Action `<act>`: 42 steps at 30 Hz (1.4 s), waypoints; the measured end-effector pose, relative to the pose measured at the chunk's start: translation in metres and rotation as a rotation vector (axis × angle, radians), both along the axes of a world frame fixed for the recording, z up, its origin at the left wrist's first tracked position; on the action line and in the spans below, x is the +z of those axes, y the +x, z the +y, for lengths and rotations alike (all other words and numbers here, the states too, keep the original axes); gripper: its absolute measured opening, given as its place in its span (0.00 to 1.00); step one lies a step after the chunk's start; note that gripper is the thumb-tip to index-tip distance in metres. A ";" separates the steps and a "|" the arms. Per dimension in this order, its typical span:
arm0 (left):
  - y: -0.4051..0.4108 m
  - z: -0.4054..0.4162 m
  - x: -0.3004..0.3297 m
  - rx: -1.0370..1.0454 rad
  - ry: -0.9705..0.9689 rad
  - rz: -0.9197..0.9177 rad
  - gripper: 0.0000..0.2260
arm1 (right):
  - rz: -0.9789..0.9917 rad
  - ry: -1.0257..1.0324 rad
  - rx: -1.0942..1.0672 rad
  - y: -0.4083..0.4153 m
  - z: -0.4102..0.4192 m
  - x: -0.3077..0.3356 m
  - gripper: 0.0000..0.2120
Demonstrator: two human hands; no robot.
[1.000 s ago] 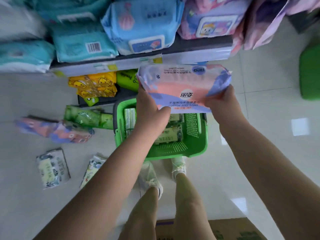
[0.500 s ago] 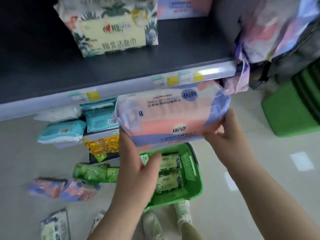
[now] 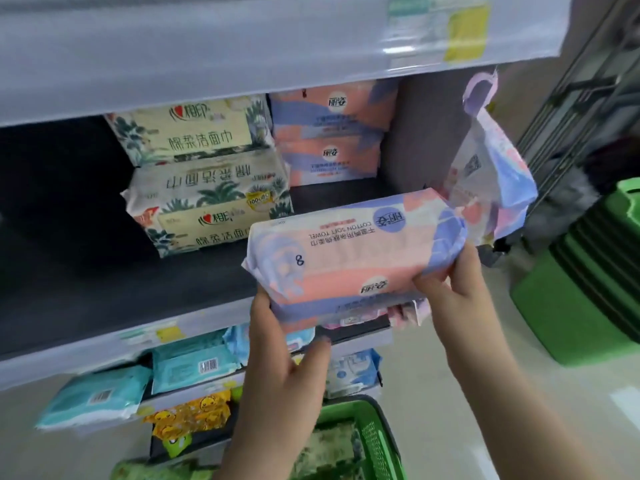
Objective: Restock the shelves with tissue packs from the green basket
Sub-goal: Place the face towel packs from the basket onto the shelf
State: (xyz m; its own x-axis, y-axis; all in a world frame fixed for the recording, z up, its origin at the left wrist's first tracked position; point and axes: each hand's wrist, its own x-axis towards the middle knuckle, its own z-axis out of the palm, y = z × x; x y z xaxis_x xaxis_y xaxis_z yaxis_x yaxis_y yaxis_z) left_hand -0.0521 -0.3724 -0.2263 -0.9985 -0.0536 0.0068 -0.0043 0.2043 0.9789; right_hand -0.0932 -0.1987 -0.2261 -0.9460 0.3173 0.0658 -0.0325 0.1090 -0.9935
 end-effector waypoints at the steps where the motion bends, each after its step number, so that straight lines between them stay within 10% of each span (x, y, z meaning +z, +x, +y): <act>1: -0.011 0.003 0.001 -0.006 0.011 -0.002 0.26 | -0.007 -0.014 -0.007 -0.011 0.001 -0.002 0.26; 19: -0.124 0.042 -0.029 0.078 -0.181 -0.033 0.23 | -0.042 0.565 -0.293 -0.091 0.022 -0.030 0.21; 36: -0.174 0.067 -0.042 0.173 -0.469 -0.044 0.35 | -0.283 0.952 0.290 -0.132 -0.002 -0.046 0.41; 42: -0.146 0.077 -0.070 0.068 -0.855 0.279 0.26 | -0.259 1.075 0.291 -0.137 -0.003 -0.054 0.42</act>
State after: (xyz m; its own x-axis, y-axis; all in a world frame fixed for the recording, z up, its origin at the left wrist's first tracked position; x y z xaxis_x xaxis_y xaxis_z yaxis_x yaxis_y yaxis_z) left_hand -0.1980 -0.2953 -0.2966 -0.9495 0.0216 0.3130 0.1715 0.8711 0.4602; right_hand -0.2297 -0.2019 -0.2800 -0.9992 -0.0183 -0.0367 -0.0034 0.9285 -0.3712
